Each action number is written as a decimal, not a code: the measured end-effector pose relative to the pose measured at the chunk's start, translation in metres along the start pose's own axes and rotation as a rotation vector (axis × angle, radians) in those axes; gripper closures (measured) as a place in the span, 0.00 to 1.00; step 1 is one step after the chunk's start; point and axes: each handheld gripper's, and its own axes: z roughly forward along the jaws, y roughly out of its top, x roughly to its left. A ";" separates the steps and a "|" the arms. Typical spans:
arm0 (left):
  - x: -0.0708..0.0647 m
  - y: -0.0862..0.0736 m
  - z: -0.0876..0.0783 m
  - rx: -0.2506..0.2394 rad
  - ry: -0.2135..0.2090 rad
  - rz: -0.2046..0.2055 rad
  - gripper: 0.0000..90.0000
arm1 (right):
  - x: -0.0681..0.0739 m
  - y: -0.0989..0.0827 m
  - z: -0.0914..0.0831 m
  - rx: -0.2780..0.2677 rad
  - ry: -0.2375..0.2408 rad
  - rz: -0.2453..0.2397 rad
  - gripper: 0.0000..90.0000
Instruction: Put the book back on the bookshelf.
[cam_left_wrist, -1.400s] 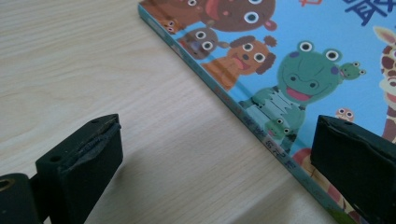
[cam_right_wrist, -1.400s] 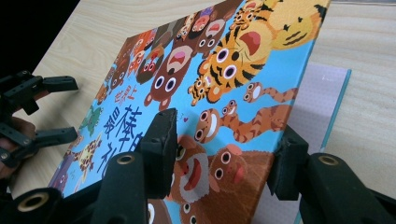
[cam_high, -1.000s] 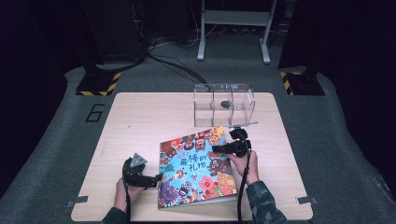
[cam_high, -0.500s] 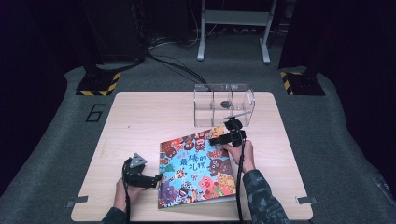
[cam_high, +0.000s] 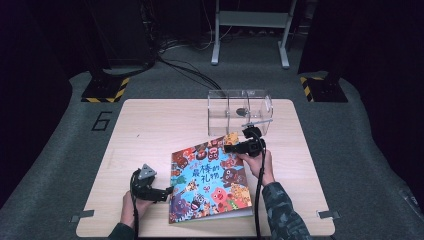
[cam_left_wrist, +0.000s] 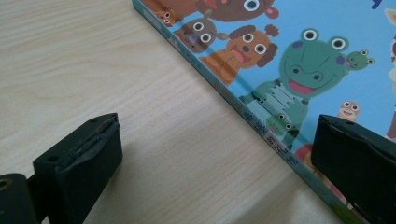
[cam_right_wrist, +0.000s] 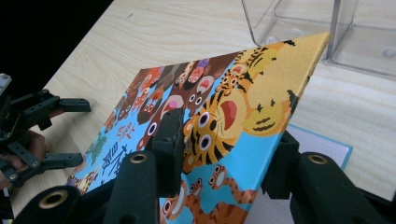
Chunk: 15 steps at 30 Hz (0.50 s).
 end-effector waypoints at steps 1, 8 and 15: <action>0.000 0.000 0.000 -0.002 -0.002 0.003 0.02 | 0.001 -0.001 -0.001 -0.008 0.005 -0.005 0.65; 0.001 0.001 0.000 0.015 -0.009 0.006 0.01 | 0.004 -0.005 -0.006 -0.057 0.010 -0.064 0.66; 0.001 0.003 0.000 0.015 0.003 -0.033 0.01 | 0.006 -0.009 -0.010 -0.078 0.006 -0.102 0.66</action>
